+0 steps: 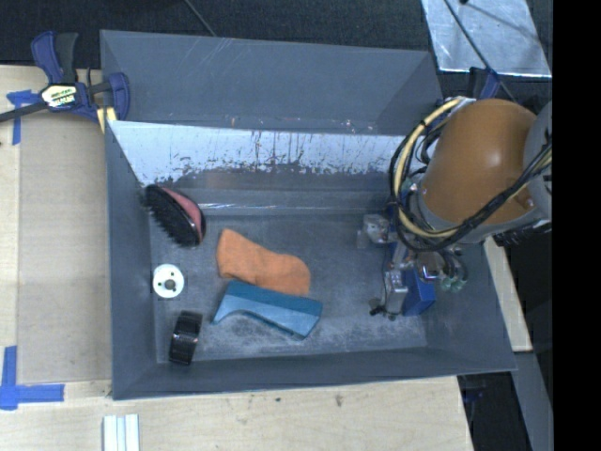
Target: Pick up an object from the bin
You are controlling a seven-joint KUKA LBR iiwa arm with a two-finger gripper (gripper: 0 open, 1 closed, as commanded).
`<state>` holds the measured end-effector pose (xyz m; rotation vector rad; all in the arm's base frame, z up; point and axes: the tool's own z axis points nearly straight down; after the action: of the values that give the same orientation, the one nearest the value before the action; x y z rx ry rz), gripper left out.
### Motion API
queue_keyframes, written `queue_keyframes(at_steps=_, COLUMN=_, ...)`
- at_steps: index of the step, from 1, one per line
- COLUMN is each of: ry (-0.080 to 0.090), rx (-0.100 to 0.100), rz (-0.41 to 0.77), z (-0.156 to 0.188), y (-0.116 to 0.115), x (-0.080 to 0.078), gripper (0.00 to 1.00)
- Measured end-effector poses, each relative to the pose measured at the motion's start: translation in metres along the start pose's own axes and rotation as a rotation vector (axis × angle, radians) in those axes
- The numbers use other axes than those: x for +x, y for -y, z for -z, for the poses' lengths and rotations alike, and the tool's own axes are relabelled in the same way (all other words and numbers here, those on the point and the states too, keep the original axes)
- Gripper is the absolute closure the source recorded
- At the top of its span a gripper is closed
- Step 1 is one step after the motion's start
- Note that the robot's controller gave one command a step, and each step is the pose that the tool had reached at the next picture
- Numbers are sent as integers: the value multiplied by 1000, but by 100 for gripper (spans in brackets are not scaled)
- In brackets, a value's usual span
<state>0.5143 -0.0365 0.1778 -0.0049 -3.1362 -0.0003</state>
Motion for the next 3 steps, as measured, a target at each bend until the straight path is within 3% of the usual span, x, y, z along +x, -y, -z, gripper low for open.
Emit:
queue_keyframes(at_steps=1, ry=9, rx=1, rz=1, z=5, y=0, x=-2, gripper=0)
queue_keyframes(at_steps=2, ry=11, rx=1, rz=104, z=-54, y=-58, x=-12, gripper=0)
queue_keyframes(at_steps=3, ry=8, rx=-1, rz=20, z=-54, y=-10, x=-28, gripper=0)
